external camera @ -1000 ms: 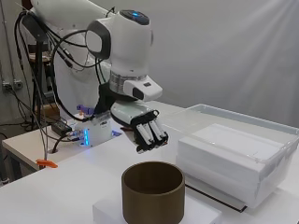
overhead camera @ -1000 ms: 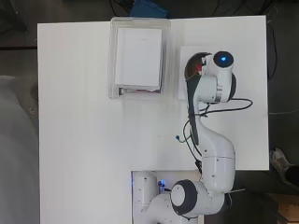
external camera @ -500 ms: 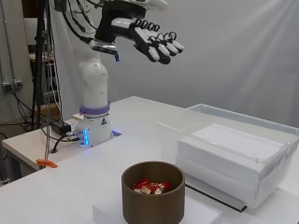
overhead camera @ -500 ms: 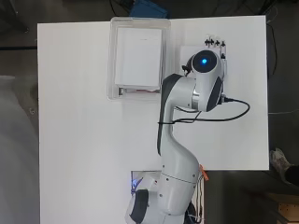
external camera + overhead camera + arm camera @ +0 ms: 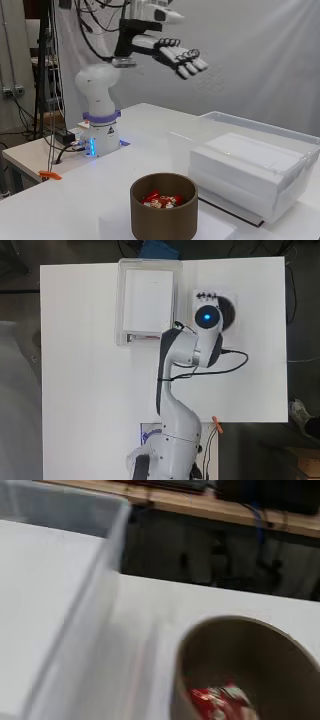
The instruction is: Teleoperate dual arm-hand system to remove items from a box
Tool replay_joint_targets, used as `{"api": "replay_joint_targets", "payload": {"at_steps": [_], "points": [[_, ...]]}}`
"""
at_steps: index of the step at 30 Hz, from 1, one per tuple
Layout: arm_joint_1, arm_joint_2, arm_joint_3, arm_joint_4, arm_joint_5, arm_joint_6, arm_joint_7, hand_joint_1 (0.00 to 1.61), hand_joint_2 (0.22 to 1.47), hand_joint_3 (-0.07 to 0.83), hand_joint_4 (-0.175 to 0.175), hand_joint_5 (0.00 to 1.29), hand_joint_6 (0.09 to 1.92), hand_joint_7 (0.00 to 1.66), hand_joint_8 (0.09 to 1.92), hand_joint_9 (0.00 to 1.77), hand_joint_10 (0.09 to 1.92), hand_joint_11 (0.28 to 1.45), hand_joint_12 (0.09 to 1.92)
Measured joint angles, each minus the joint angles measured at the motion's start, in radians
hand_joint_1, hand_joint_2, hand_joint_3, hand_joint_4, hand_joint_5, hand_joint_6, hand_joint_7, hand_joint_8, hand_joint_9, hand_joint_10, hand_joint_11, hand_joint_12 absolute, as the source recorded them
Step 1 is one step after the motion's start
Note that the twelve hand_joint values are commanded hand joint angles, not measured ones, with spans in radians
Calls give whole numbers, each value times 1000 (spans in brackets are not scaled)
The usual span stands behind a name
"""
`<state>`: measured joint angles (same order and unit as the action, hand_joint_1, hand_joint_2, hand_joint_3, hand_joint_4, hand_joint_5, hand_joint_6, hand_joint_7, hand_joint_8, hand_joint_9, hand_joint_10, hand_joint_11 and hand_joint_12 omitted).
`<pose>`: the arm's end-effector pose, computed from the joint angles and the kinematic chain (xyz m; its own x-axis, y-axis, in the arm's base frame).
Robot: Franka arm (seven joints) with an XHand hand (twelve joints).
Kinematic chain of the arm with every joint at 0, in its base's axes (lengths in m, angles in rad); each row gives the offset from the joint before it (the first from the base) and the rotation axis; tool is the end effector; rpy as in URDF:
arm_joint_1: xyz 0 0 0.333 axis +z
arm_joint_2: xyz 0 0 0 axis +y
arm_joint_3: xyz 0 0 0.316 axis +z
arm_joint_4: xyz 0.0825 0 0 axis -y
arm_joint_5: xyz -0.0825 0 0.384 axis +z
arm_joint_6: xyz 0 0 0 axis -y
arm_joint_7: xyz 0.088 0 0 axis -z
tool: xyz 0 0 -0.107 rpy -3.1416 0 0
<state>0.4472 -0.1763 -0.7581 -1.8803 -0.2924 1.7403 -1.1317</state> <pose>0.4815 -0.2070 0.5600 0.6329 0.7585 -0.1555 0.7724 -0.6323 0.0594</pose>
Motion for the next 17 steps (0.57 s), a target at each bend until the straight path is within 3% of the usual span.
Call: {"api": "replay_joint_targets", "payload": {"at_steps": [4,9,13,17], "points": [[-8,-72,220,-50,55,5,-24,98,831,5,17,163,87,223,87,319,87,445,87],[-30,-126,237,-76,104,-19,-37,82,826,1,31,186,87,239,87,315,87,433,87],[-36,-103,234,-51,106,-44,-24,117,839,5,-6,198,87,251,87,338,87,449,87],[-46,-114,244,-48,76,-72,37,214,880,17,-6,178,87,246,87,346,87,456,87]]}}
